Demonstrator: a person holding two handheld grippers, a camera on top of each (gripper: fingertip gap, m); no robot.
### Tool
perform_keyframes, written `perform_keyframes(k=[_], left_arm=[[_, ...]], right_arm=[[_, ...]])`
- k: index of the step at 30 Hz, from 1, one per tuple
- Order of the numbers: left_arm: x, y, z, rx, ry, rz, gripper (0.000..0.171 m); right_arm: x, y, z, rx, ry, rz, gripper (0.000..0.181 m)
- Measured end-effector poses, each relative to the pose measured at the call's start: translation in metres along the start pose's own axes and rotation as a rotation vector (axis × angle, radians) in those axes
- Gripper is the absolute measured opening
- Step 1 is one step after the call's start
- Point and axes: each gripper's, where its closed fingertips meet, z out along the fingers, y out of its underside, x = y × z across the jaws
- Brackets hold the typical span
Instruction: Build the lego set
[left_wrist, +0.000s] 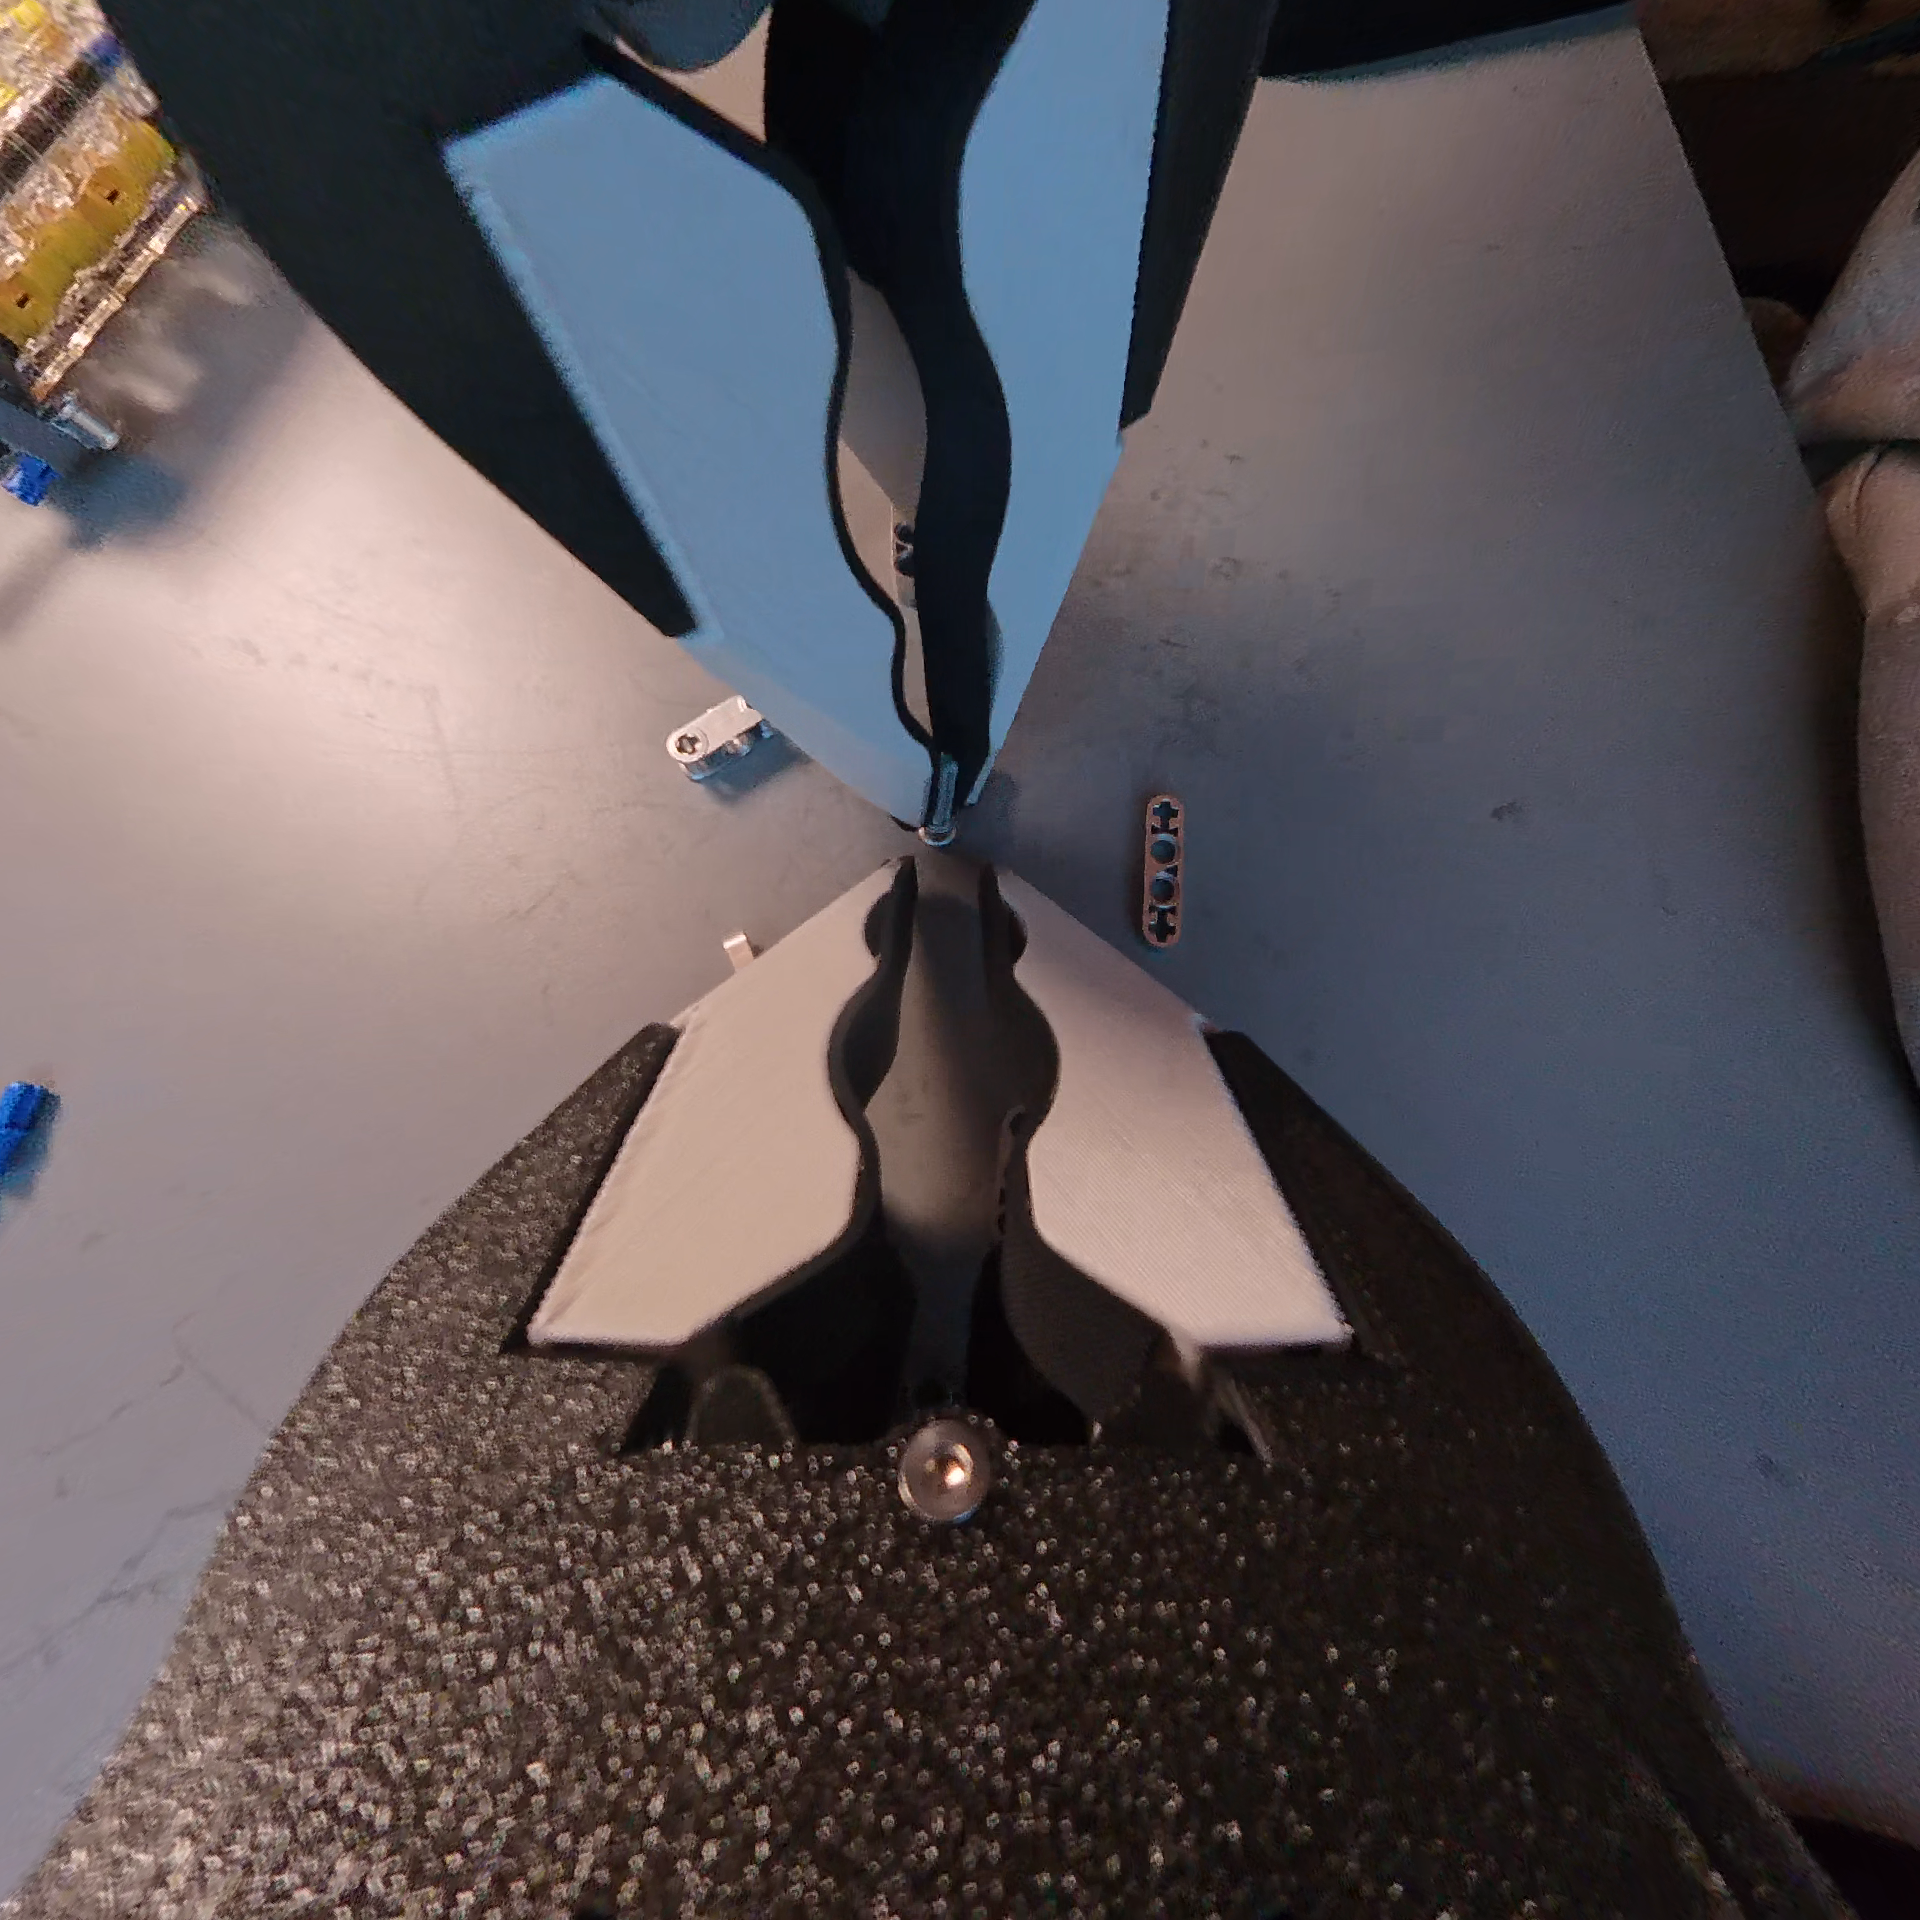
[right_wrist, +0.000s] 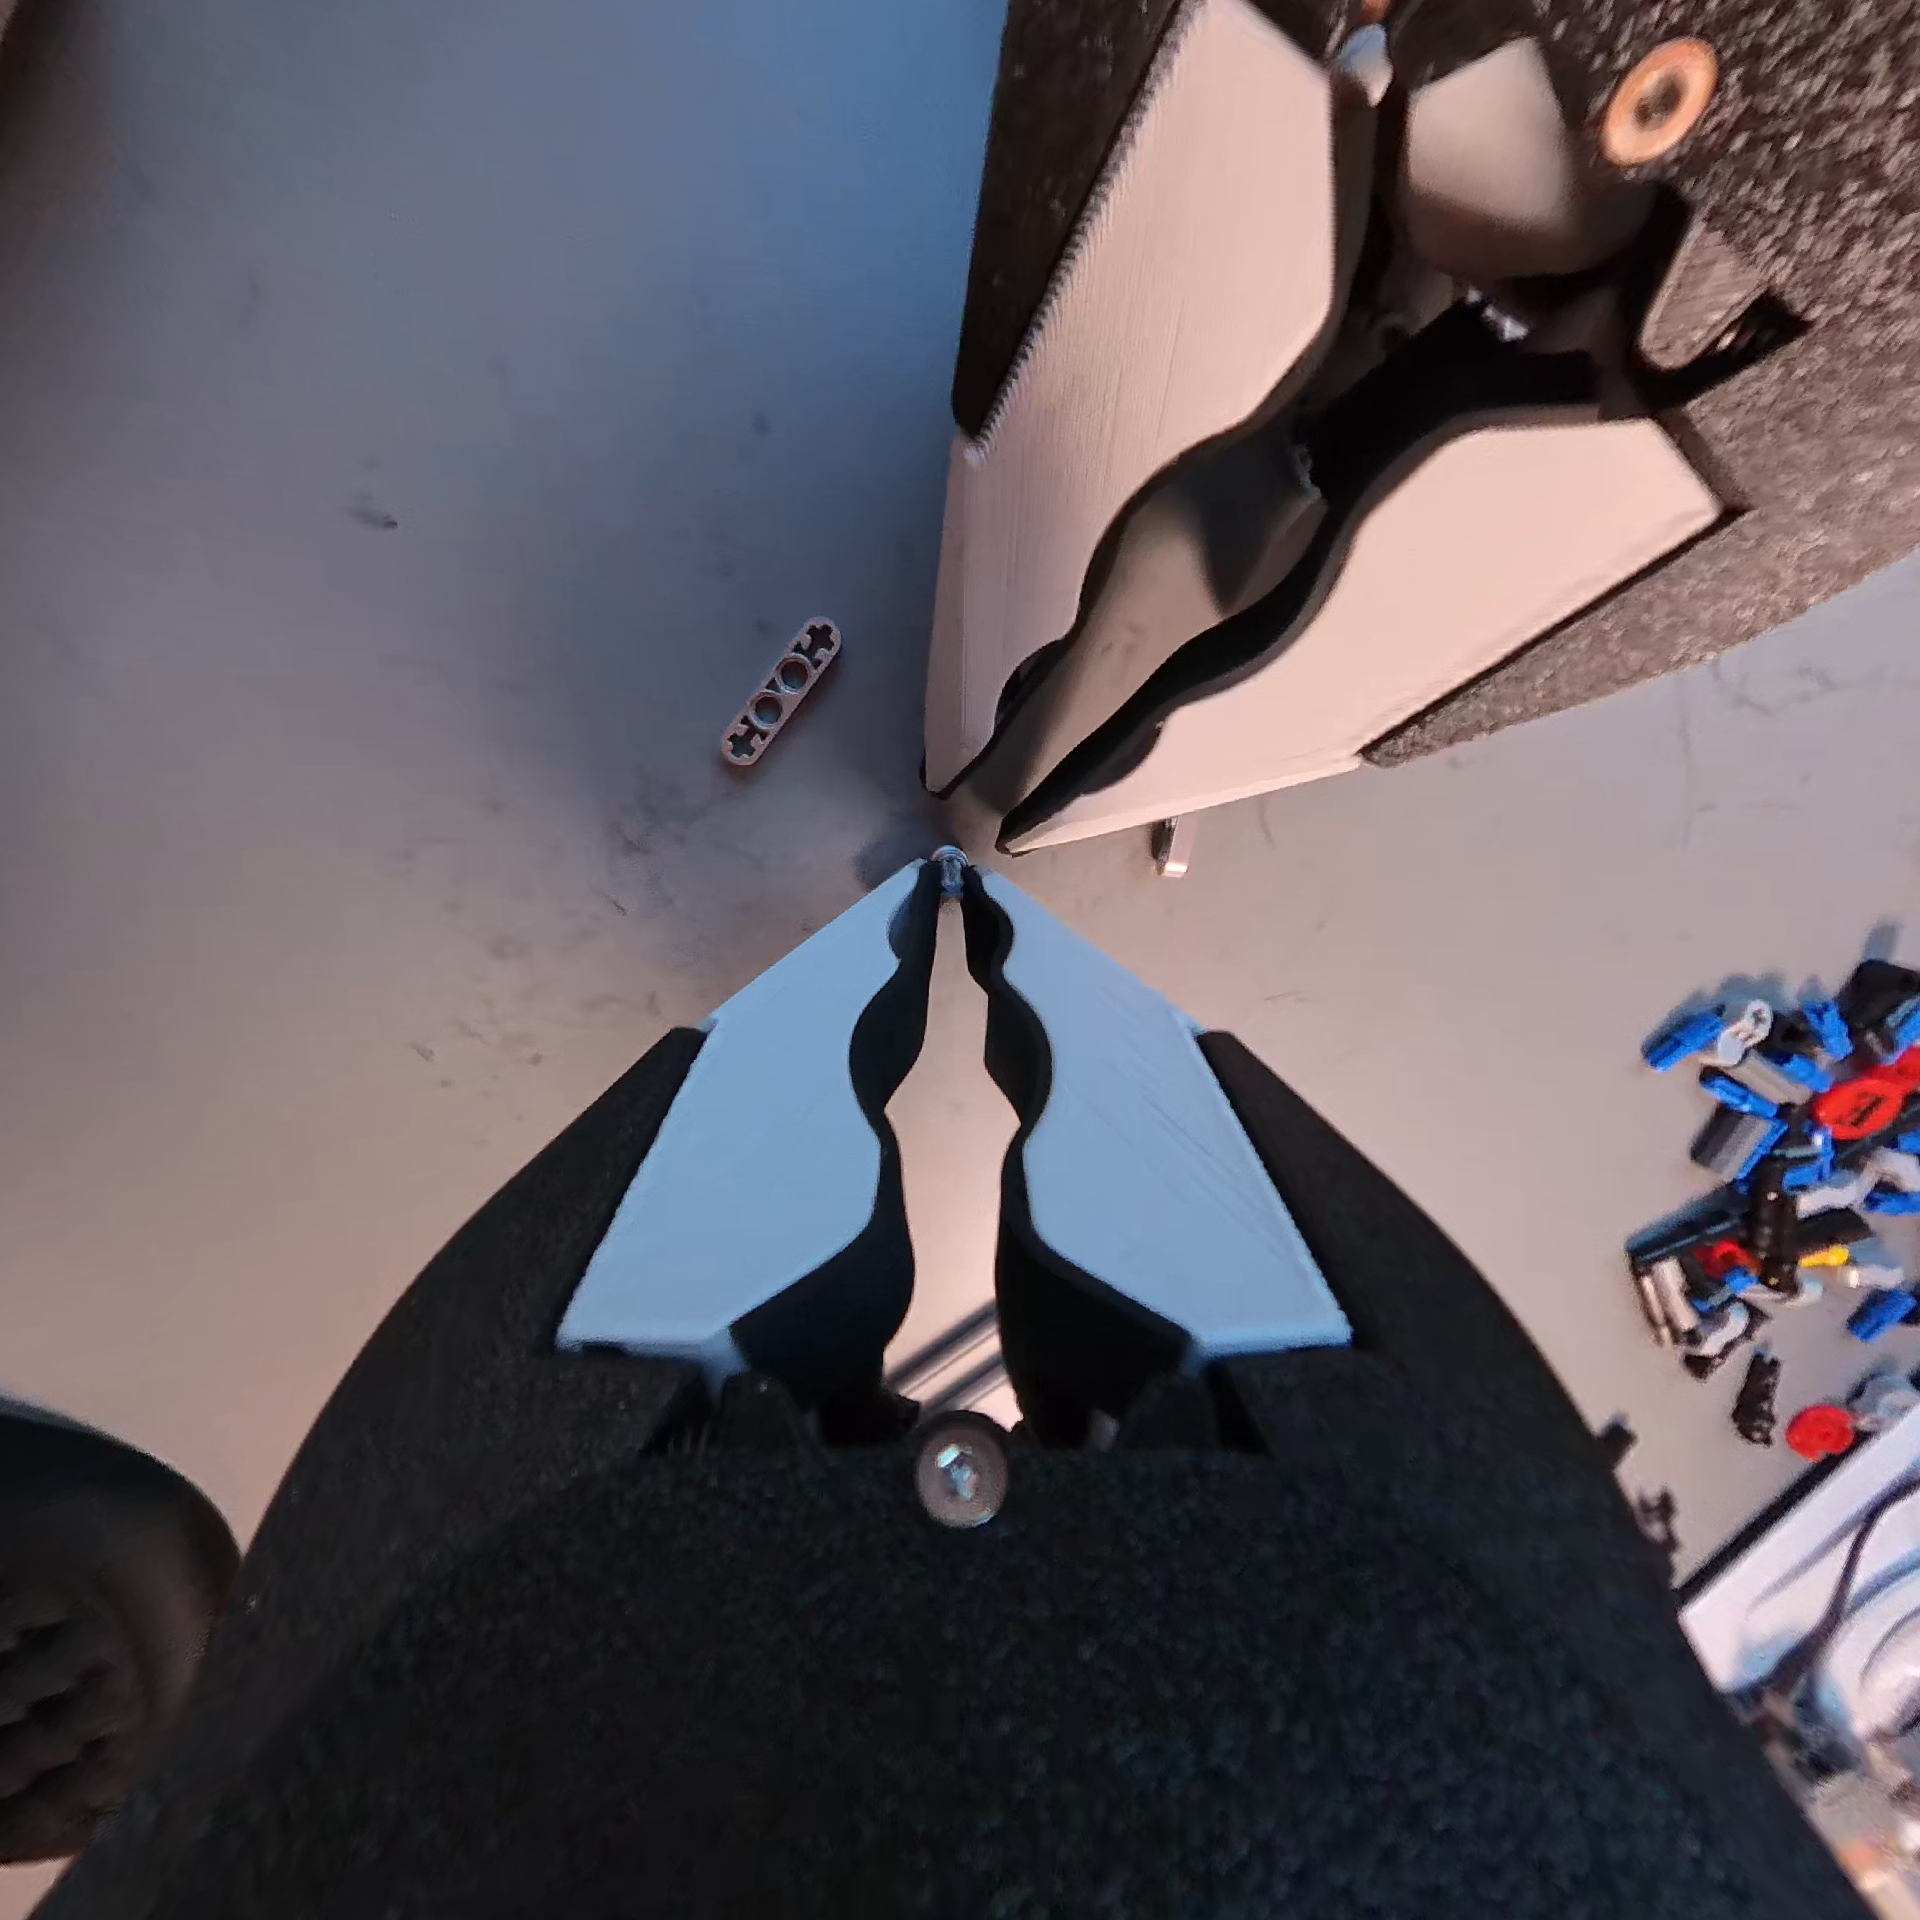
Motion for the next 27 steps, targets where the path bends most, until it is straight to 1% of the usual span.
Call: perform_keyframes(k=[6, 11, 13, 14, 20, 26, 27], left_arm=[[0.001, 0.0, 0.002, -0.009, -0.007, 0.0, 0.011], [0.001, 0.001, 0.002, -0.01, -0.013, -0.003, 0.011], [0.001, 0.001, 0.002, -0.009, -0.015, -0.004, 0.011], [0.001, 0.001, 0.002, -0.009, -0.014, -0.006, 0.011], [0.001, 0.001, 0.002, -0.009, -0.016, -0.005, 0.011], [0.001, -0.001, 0.004, -0.005, -0.02, 0.002, 0.012], [0.001, -0.001, 0.004, -0.005, -0.021, 0.003, 0.012]], right_arm=[[0.0, 0.0, 0.0, 0.022, 0.032, 0.113, 0.002], [0.003, -0.001, 0.0, 0.046, 0.058, 0.147, 0.003], [-0.001, 0.0, -0.001, 0.07, 0.037, 0.174, 0.022], [-0.001, 0.0, -0.003, 0.082, 0.036, 0.187, 0.022], [-0.002, -0.003, -0.018, 0.152, 0.067, 0.23, 0.018], [-0.003, -0.008, -0.012, 0.147, 0.078, 0.235, 0.008], [-0.004, -0.008, -0.012, 0.144, 0.075, 0.237, 0.005]])
